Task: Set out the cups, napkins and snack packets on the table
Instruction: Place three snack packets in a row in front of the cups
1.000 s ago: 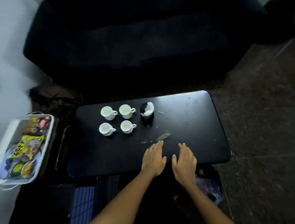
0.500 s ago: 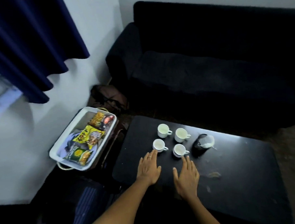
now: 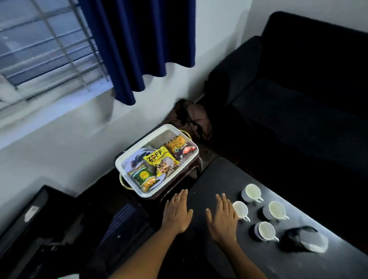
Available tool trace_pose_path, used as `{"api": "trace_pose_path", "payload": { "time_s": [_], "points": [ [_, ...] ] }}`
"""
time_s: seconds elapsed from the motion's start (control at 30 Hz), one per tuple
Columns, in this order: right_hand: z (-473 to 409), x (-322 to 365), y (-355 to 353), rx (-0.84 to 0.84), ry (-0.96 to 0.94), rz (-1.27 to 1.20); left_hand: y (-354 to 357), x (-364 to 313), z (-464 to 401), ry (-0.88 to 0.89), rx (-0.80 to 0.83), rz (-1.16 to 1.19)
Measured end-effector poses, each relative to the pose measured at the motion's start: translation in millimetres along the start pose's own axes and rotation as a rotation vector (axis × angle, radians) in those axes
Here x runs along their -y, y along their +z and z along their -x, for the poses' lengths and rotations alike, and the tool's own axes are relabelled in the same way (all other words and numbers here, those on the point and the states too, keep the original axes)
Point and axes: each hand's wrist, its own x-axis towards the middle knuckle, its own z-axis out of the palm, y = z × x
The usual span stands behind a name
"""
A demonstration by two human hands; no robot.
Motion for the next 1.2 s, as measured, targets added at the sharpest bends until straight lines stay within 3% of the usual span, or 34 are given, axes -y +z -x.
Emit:
{"api": "trace_pose_path", "payload": {
  "time_s": [0.2, 0.53, 1.0, 1.2],
  "points": [
    [-36, 28, 8, 0.094, -0.104, 0.045, -20, 26, -11, -0.175, -0.065, 0.136],
    [-70, 92, 41, 0.286, -0.241, 0.088, -36, 82, -18, -0.404, -0.037, 0.341],
    [-129, 200, 112, 0.325, -0.157, 0.039, -74, 191, -96, -0.445, 0.166, 0.562],
    [-140, 216, 139, 0.376, -0.021, 0.0, -74, 208, -123, -0.522, 0.245, 0.815]
  ]
}}
